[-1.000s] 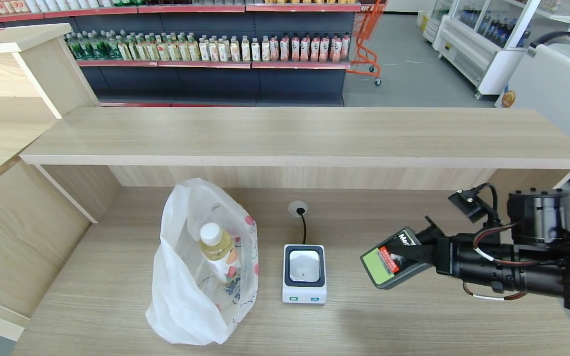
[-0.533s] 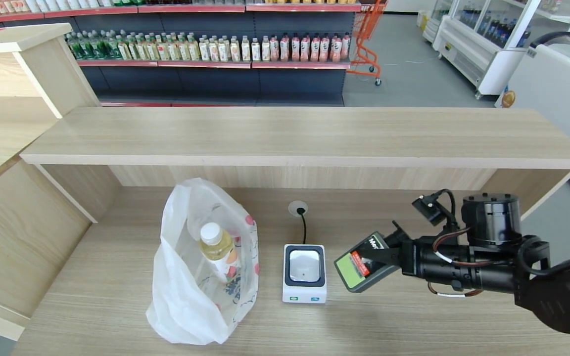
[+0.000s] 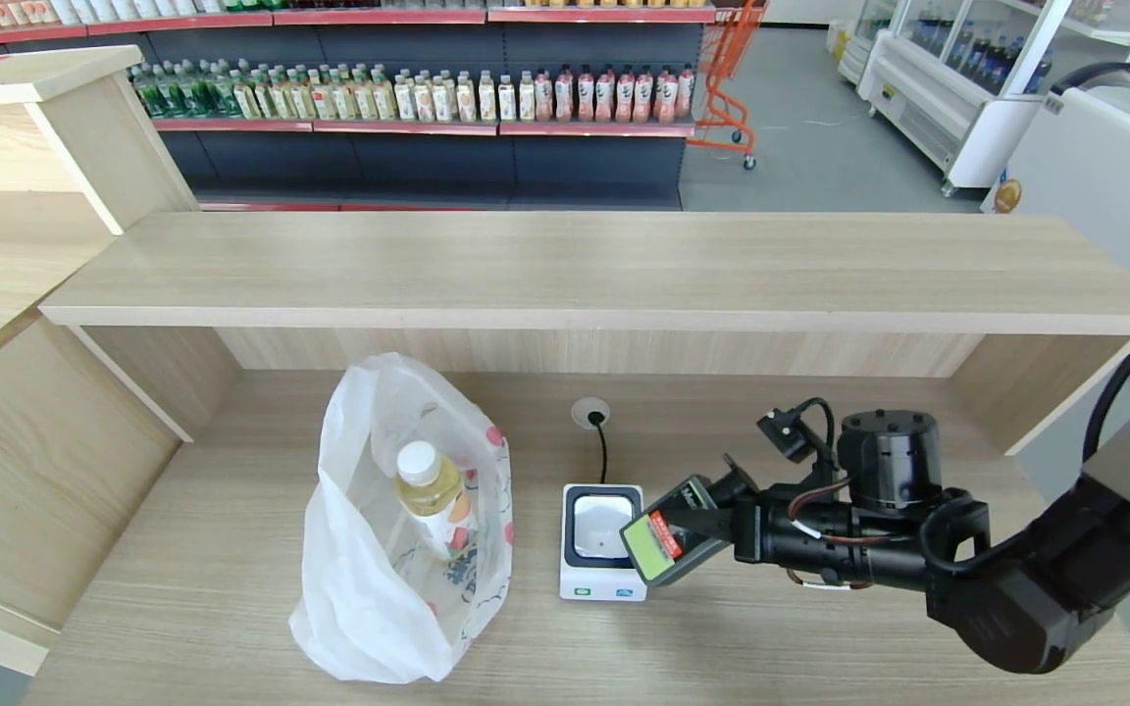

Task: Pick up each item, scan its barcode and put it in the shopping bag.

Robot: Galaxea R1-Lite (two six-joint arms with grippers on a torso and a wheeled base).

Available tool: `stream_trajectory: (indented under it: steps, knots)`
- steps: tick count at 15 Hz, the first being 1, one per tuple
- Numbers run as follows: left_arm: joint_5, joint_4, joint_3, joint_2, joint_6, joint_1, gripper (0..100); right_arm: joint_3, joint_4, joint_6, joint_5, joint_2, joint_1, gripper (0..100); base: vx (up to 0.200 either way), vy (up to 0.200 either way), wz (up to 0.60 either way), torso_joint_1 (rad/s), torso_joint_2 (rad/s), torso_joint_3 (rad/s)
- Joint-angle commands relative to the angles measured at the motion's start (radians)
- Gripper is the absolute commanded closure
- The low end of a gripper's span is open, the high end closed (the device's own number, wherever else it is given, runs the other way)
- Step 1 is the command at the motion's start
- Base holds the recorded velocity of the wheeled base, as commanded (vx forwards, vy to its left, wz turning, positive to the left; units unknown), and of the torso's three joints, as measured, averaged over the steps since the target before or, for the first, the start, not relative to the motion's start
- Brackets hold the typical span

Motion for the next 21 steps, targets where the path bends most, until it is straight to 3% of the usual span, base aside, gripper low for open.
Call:
stream_trajectory:
  steps: [1,4,8,13,17,21]
  knots:
    - [0.0,0.0,0.0,0.0,0.0,-0.001,0,-0.038,-0.012,-0.003,-0.031,0.061,0.036,100,0.0,0.0,0.0,0.0,0.0,0.0]
    - [0.0,0.0,0.0,0.0,0.0,-0.001,0,-0.093,-0.014,-0.003,-0.079,0.106,0.076,100,0.0,0.0,0.0,0.0,0.0,0.0]
    - [0.0,0.0,0.0,0.0,0.0,0.001,0,-0.101,-0.117,-0.018,-0.097,0.189,0.081,100,0.0,0.0,0.0,0.0,0.0,0.0]
    - [0.0,0.0,0.0,0.0,0.001,0.001,0,-0.113,-0.126,-0.015,-0.099,0.189,0.081,100,0.0,0.0,0.0,0.0,0.0,0.0]
    - [0.0,0.0,0.0,0.0,0.0,-0.001,0,-0.088,-0.08,0.097,-0.099,-0.04,0.065,100,0.0,0.0,0.0,0.0,0.0,0.0]
    - [0.0,0.0,0.0,0.0,0.0,-0.001,0,-0.065,0.121,0.02,-0.099,-0.337,0.021,100,0.0,0.05,0.0,0.002,0.0,0.002]
